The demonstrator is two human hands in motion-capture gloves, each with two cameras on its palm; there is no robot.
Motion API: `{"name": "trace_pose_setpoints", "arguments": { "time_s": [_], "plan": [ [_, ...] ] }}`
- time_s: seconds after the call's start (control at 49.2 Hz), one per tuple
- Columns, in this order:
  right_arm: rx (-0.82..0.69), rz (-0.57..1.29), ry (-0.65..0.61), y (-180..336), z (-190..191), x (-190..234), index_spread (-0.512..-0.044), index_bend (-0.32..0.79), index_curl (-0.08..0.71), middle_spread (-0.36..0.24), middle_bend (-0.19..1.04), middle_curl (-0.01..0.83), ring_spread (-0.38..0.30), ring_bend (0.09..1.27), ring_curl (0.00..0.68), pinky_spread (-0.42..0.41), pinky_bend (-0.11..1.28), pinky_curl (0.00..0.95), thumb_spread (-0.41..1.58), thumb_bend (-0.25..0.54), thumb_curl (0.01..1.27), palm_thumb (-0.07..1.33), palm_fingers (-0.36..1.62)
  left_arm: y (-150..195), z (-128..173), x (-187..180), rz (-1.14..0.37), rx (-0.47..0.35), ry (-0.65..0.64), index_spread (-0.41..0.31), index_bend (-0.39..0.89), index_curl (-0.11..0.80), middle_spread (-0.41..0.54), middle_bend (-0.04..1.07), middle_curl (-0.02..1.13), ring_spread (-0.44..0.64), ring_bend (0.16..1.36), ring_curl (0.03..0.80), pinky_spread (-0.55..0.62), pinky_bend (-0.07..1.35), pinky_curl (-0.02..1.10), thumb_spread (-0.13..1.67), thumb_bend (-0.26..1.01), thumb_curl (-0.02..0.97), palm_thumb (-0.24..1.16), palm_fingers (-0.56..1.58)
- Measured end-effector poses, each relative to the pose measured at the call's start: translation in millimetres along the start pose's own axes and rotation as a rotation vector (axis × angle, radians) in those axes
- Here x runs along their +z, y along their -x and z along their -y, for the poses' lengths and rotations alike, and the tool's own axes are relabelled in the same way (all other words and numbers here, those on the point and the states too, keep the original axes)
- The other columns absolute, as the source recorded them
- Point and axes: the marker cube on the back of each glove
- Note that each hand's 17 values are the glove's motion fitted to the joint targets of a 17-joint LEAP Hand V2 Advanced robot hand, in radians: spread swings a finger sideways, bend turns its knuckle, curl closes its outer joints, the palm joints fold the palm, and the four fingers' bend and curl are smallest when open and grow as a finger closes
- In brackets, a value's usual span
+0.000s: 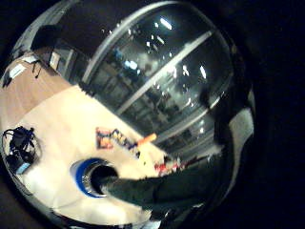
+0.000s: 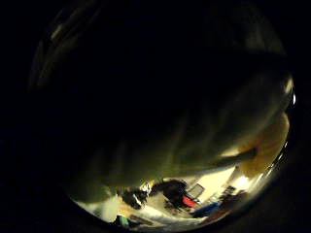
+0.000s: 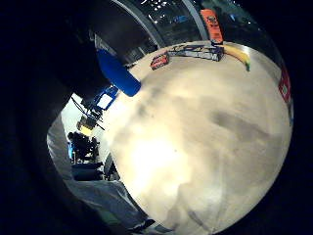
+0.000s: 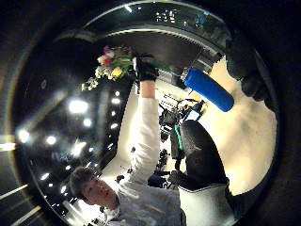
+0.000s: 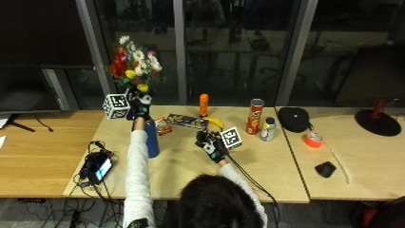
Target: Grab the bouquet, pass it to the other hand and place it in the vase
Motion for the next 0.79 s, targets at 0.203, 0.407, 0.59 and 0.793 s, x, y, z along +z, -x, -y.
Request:
{"name": "trace_pose_setpoints", "arguments": {
  "time_s": [0.203, 0.407, 0.59, 0.793],
  "plan": [
    [-0.103, -0.031, -0.012, -3.1, 4.5, -2.3, -0.239, 0.10, 0.242, -0.117, 0.31, 0.463, -0.199, 0.45, 0.409, -0.021, 0.21, 0.347, 1.10, -0.019, 0.42, 0.66, 1.04, 95.5, -50.2, -9.6, 0.078, -0.093, 0.382, 0.026, 0.00, 0.417, 0.162, 0.30, 0.46, 0.16, 0.58, 0.428, 0.19, 0.43, 0.43, 0.71, -0.10, 0.564, 0.31, -0.32],
    [-0.002, -0.053, -0.006, -15.8, -8.9, -12.7, -0.239, 0.11, 0.248, -0.117, 0.30, 0.464, -0.201, 0.44, 0.410, -0.007, 0.19, 0.346, 1.10, -0.019, 0.42, 0.67, 1.05, 113.3, -62.9, -20.6, 0.001, -0.087, 0.368, 0.141, 0.03, 0.260, 0.396, 0.18, 0.31, 0.41, 0.52, 0.311, 0.43, 0.36, 0.32, 0.77, -0.05, 0.480, 0.29, -0.22],
    [-0.045, -0.034, -0.011, -23.5, -11.8, -23.8, -0.234, 0.11, 0.251, -0.118, 0.30, 0.467, -0.202, 0.44, 0.413, -0.004, 0.19, 0.346, 1.11, -0.021, 0.42, 0.68, 1.05, 109.2, -66.2, -19.5, 0.046, -0.074, 0.337, 0.169, 0.06, 0.194, 0.458, 0.17, 0.29, 0.49, 0.51, 0.294, 0.49, 0.34, 0.31, 0.78, -0.04, 0.434, 0.29, -0.19],
    [-0.030, -0.006, -0.019, -27.2, -8.6, -21.6, -0.233, 0.11, 0.256, -0.118, 0.29, 0.468, -0.202, 0.43, 0.416, -0.003, 0.19, 0.345, 1.11, -0.020, 0.42, 0.68, 1.05, 108.9, -69.6, -13.3, 0.019, -0.071, 0.254, 0.177, 0.08, 0.151, 0.471, 0.18, 0.28, 0.51, 0.52, 0.289, 0.50, 0.32, 0.31, 0.80, -0.03, 0.404, 0.31, -0.15]
  ]
}}
